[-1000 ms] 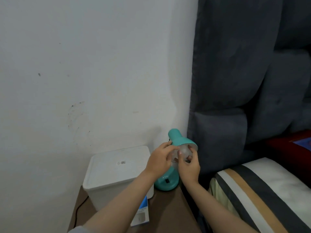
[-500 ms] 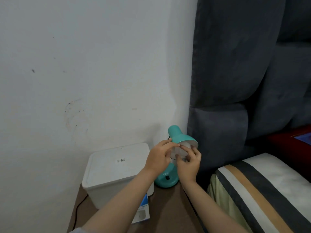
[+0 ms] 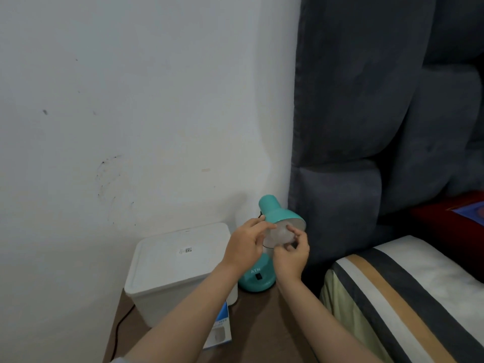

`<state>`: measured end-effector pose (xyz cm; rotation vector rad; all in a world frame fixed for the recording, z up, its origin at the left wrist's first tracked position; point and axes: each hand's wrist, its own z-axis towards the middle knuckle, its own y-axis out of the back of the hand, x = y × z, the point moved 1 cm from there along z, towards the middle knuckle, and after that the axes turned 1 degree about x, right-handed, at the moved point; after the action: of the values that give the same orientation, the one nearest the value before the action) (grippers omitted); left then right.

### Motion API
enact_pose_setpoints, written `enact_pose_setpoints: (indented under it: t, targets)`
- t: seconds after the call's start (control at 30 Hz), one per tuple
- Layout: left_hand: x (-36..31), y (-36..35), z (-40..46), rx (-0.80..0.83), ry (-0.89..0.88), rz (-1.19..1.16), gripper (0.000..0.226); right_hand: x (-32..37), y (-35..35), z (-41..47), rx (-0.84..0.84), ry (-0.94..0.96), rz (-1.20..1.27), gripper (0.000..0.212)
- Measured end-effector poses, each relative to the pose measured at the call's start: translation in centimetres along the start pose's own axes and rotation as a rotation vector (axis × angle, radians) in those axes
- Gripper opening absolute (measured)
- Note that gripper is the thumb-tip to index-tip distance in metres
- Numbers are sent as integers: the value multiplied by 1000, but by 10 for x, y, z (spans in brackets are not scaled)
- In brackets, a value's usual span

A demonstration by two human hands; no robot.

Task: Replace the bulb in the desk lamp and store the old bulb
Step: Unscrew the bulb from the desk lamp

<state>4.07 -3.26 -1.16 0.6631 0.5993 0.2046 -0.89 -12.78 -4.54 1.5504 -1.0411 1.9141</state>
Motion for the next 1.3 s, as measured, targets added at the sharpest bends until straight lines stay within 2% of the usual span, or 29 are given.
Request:
enact_pose_setpoints:
  t: [0.13, 0.3, 0.43, 0.57, 0.67, 0.77, 0.87, 1.03, 1.2, 1.3]
  targets:
    - [0, 1, 1, -3, -6, 4, 33, 0, -4, -3, -35, -10, 37, 49]
    - [-1, 1, 1, -1, -12, 14, 34, -4, -9, -4, -102, -184, 155, 54]
    - [-1, 2, 1, -2, -4, 20, 34, 4, -6, -1, -76, -102, 127, 42]
    - [-2, 2, 1, 8, -4, 40, 35, 7, -3, 0, -41, -49, 99, 47]
    - [-3, 2, 1, -1, -7, 32, 34, 6, -8, -2, -67, -122, 169, 54]
    - [-4, 2, 1, -3, -5, 26, 33, 2, -13, -3, -120, -222, 214, 50]
    - [-5, 3, 0, -6, -7, 21, 34, 5, -13, -2, -102, -182, 160, 37]
    - [-4, 3, 1, -2, -13, 33, 36, 4, -7, 1, -39, -102, 47, 46]
    - [-6, 2, 0, -4, -5, 22, 35, 5, -12, -1, -96, -182, 147, 54]
    - [-6, 3, 1, -6, 0, 23, 35, 5, -14, -1, -114, -234, 158, 45]
